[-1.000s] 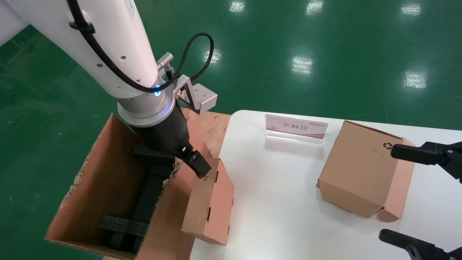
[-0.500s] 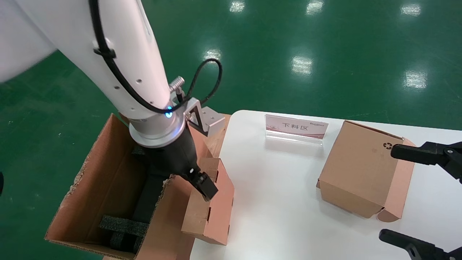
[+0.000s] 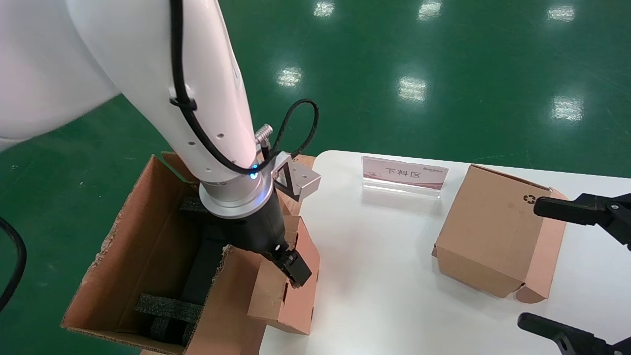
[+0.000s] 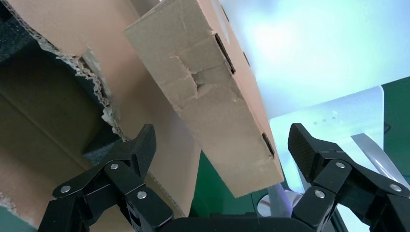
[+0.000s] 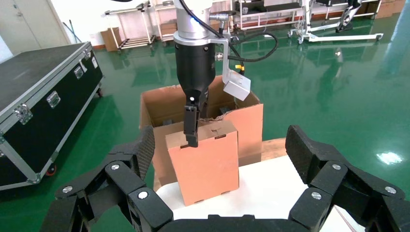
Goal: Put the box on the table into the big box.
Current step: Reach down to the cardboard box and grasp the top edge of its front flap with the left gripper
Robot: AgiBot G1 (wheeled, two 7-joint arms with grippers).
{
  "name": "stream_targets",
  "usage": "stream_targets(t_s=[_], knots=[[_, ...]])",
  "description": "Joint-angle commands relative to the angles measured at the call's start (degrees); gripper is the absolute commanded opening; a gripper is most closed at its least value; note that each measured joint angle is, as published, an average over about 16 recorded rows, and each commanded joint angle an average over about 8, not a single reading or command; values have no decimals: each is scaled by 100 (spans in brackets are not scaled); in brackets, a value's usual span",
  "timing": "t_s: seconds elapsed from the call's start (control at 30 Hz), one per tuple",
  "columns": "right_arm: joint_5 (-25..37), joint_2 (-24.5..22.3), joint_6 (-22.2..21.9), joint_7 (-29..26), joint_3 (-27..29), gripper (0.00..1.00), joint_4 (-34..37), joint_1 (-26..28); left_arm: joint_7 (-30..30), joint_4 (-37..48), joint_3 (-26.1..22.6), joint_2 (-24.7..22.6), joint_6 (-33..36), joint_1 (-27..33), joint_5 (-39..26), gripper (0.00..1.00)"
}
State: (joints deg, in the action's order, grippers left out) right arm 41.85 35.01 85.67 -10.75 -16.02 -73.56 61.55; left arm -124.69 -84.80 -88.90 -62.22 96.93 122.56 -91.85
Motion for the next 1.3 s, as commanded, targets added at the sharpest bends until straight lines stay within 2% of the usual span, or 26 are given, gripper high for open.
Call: stream_targets(t_s=[0.03,0.8,0.83,1.07,1.1,1.17,1.3], knots=[[0,0,0,0,0,100,0,0,-35,0,-16,-22,-32,-39,-28,100],[0,0,0,0,0,100,0,0,-615,0,-269,-244,-266,-474,-430,100],[0,0,0,0,0,100,0,0,-631,0,-277,-252,-269,-484,-439,92],[0,0,0,0,0,100,0,0,-697,0,-312,-286,-278,-526,-478,5],[0,0,0,0,0,100,0,0,-702,0,-314,-288,-279,-530,-481,0],[0,0,0,0,0,100,0,0,-711,0,-319,-292,-280,-535,-486,0],[0,0,0,0,0,51,0,0,-722,0,-325,-298,-282,-542,-492,0]])
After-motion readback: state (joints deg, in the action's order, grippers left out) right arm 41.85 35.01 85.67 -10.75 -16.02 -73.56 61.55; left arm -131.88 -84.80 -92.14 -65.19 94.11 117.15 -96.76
